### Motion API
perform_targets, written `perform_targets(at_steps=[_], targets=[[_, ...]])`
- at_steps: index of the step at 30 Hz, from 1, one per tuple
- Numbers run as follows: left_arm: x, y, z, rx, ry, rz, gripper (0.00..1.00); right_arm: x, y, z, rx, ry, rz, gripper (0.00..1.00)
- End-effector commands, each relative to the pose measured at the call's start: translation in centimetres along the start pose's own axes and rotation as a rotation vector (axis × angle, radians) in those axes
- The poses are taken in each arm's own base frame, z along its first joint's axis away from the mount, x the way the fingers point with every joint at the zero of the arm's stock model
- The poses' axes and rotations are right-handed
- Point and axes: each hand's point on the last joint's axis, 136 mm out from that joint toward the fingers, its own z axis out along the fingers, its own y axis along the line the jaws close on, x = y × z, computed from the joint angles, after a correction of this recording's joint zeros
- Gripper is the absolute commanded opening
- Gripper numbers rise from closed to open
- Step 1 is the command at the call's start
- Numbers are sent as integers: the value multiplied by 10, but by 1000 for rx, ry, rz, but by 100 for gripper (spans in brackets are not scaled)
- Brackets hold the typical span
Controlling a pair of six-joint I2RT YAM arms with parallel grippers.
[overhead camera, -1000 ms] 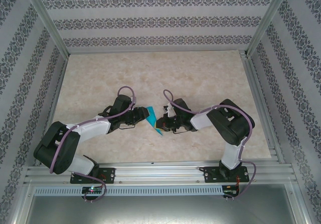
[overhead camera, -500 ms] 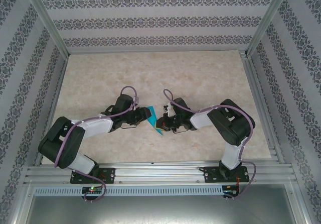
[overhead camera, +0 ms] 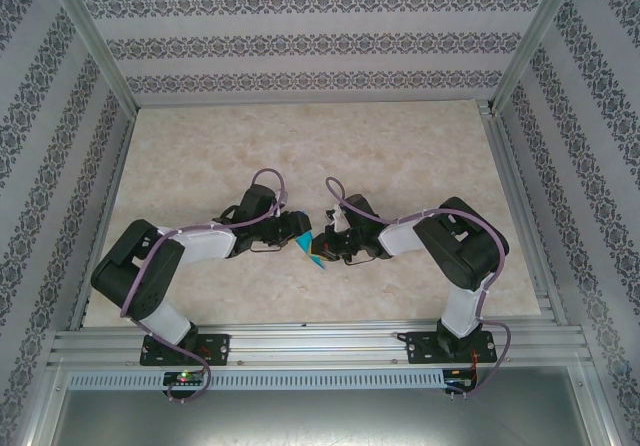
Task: Fold a paper plane with a square sheet of paper (pick it up from the middle)
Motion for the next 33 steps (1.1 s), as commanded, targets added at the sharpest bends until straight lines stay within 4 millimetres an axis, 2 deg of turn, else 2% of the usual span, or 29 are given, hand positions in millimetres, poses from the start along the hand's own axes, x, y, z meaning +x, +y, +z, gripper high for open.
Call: perform_targets(at_steps=[1, 13, 23, 33], targets=[[-2, -15, 6, 49, 1, 31, 46, 11, -55, 1, 193, -5, 87, 2], [-3, -7, 20, 39, 18, 28, 47, 12, -57, 1, 203, -6, 92, 2], [-8, -31, -7, 66, -21, 102, 52, 16, -63, -1, 227, 2, 108, 2], [-6, -29, -19, 50, -54, 111, 52, 16, -68, 4, 236, 6, 107, 1]])
